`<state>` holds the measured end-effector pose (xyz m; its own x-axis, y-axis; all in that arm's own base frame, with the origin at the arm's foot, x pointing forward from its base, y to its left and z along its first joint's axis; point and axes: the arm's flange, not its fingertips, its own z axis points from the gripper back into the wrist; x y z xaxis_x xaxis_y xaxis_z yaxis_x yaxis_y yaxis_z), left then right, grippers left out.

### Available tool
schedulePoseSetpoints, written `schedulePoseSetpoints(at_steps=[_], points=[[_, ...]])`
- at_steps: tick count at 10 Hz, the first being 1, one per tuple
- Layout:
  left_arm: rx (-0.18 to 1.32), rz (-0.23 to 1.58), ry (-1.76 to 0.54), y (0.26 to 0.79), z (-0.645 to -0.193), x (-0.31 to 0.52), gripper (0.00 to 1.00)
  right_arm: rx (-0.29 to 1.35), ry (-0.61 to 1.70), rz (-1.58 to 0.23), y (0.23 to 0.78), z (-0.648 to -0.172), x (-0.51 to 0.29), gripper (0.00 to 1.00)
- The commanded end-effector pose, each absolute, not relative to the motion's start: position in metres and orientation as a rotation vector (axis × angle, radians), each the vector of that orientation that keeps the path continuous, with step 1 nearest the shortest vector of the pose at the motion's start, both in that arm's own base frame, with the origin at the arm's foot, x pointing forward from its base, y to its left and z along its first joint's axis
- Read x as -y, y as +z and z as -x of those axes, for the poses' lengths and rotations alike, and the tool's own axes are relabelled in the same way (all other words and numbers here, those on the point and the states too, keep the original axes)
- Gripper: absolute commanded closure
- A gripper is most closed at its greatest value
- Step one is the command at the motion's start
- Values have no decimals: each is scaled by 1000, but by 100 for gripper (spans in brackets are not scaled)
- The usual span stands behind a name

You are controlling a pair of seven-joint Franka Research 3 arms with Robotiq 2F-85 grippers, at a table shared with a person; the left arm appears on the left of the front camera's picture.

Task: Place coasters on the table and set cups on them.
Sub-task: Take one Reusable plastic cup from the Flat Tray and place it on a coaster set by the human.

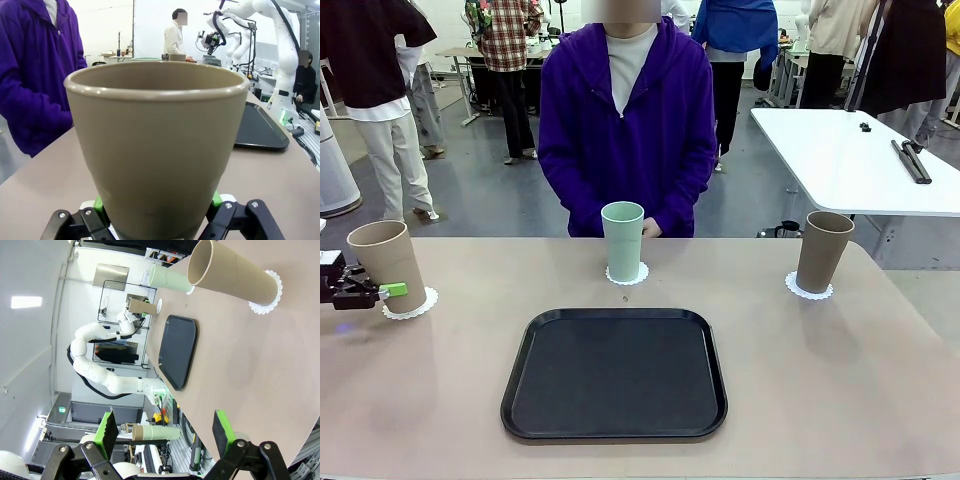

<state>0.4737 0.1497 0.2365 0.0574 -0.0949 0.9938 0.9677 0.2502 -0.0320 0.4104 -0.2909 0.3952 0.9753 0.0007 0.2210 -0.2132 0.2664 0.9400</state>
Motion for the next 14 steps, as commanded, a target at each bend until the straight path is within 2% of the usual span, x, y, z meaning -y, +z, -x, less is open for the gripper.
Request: schedulePoseSetpoints(at_steps=[1, 7, 14], points=[[1234, 970, -1077, 238, -475, -153, 17, 184, 143, -1294, 397, -413, 290, 0], [1225, 958, -996, 233, -502, -166, 17, 184, 143, -1294, 397, -413, 290, 0], [1220, 960, -1034, 222, -500, -166, 17, 184, 143, -1294, 397, -413, 290, 0]])
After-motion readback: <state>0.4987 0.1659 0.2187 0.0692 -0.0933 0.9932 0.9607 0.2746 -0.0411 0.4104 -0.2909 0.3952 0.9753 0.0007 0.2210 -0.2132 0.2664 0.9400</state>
